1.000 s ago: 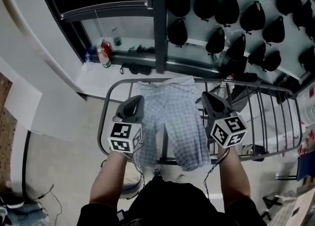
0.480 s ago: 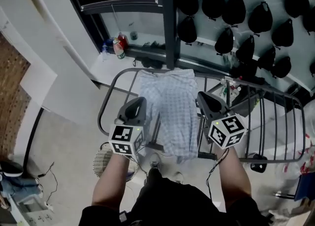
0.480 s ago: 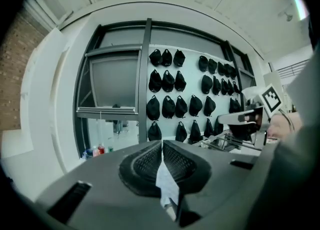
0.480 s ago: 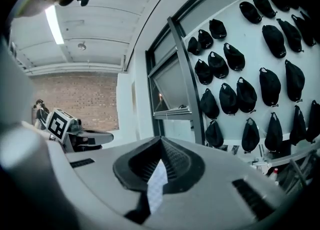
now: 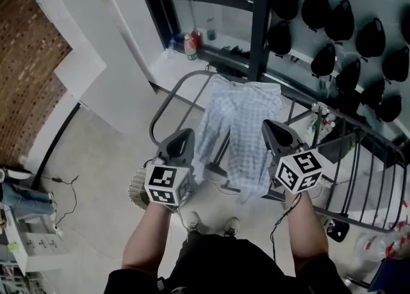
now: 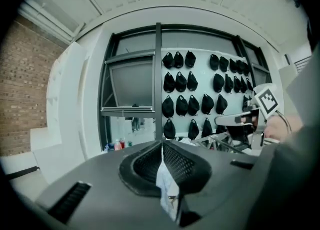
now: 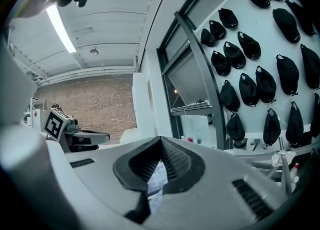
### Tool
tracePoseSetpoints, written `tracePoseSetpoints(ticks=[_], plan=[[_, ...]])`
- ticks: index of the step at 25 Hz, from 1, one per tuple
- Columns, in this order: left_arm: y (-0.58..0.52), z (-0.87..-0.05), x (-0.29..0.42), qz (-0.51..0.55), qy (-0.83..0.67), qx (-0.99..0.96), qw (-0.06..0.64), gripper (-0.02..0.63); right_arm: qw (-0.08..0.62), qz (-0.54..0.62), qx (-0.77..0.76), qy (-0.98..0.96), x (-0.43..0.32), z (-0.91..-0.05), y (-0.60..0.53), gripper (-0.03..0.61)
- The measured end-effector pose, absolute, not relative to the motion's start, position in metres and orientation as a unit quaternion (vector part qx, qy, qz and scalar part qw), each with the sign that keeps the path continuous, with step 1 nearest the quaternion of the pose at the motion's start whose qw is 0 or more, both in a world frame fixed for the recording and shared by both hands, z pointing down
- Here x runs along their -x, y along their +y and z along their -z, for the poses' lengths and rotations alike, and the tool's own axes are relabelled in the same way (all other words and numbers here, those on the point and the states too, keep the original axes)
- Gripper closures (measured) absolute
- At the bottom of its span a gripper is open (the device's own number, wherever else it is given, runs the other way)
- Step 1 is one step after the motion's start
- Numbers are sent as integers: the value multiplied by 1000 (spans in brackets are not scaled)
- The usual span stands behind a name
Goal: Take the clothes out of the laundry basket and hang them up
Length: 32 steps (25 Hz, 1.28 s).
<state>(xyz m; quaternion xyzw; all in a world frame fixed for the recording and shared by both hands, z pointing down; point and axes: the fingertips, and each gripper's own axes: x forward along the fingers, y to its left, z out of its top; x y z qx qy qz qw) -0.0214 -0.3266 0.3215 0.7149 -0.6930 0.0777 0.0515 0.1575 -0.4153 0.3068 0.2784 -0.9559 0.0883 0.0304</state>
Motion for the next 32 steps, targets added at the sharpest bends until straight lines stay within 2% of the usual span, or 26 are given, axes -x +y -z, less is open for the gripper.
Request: tracePoseSetpoints(ticks=[32], plan=[[45,-310,296,-34,-819,-571,51,603,54,-63,-97,-992,160,-291,-107,574]])
